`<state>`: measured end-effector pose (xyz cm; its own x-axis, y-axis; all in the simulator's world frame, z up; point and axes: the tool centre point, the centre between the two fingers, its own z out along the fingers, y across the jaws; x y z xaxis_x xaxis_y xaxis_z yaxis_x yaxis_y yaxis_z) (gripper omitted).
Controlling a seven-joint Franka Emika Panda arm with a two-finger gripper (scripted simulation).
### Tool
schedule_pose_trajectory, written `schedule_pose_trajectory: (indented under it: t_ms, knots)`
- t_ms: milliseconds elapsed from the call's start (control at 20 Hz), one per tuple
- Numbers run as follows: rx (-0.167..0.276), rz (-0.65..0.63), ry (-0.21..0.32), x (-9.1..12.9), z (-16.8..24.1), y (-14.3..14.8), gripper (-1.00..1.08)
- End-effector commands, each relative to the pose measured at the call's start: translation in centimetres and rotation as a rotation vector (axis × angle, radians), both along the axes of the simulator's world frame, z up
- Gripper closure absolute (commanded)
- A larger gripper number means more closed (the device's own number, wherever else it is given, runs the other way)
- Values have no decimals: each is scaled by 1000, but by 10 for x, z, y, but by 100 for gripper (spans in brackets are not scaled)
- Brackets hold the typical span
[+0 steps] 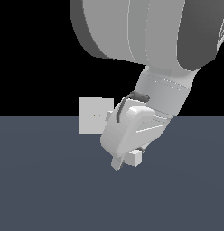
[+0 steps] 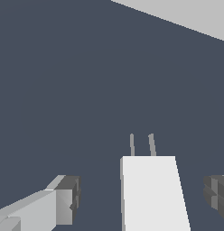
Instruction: Plug the charger into the wall socket.
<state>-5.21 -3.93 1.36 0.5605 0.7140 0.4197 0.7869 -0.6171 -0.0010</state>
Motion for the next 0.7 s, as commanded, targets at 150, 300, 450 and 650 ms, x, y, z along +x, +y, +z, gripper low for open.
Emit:
schedule_pose_trajectory:
  t_ms: [150,300,450,650]
  knots:
    - [-1,0,-1,0,-2,0,108]
    - [-1,0,-1,0,-2,0,108]
    - [-1,0,-1,0,-2,0,108]
    - [0,0,-2,0,-1,2,108]
